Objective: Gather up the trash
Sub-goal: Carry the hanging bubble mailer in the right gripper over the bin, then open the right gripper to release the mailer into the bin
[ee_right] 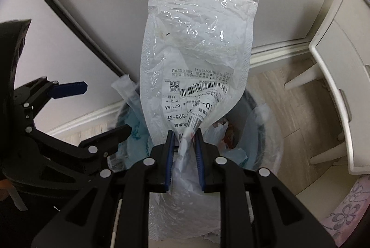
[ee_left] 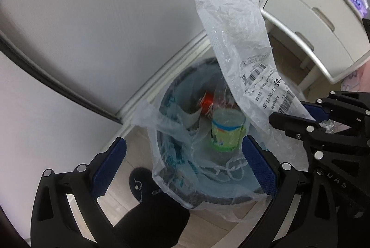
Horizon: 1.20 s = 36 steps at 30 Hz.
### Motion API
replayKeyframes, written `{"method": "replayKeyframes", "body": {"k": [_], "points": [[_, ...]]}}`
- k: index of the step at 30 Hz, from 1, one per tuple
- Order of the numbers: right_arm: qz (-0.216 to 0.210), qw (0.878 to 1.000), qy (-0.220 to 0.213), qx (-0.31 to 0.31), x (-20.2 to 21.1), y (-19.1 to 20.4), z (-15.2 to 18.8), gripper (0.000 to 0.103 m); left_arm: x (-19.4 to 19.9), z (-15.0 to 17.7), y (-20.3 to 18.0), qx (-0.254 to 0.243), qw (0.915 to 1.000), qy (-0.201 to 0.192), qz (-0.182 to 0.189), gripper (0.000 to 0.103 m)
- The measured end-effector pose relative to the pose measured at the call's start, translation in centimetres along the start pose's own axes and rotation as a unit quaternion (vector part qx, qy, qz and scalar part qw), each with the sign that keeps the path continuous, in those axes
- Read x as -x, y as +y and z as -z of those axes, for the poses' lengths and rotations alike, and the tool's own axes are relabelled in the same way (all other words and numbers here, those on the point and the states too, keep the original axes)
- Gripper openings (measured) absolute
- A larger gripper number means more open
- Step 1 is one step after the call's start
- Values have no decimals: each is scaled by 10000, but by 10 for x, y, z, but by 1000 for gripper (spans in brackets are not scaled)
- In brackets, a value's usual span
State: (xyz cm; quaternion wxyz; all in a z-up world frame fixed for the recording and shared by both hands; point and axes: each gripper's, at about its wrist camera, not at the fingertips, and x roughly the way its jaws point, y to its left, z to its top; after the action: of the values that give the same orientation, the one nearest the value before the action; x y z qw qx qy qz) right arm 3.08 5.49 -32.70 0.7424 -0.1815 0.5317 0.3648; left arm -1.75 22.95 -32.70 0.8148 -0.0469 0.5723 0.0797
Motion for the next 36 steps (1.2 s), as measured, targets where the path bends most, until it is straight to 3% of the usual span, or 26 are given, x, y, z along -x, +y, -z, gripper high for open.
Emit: {"method": "replayKeyframes", "body": {"k": [16, 36], "points": [[87, 9980, 612, 144, -54, -1, 14, 18, -64, 20, -2, -128, 9989, 456, 19, 97], [232, 9948, 972, 174, -85, 2, 11, 21, -87, 29, -17, -508, 9975, 478, -137, 97]]}}
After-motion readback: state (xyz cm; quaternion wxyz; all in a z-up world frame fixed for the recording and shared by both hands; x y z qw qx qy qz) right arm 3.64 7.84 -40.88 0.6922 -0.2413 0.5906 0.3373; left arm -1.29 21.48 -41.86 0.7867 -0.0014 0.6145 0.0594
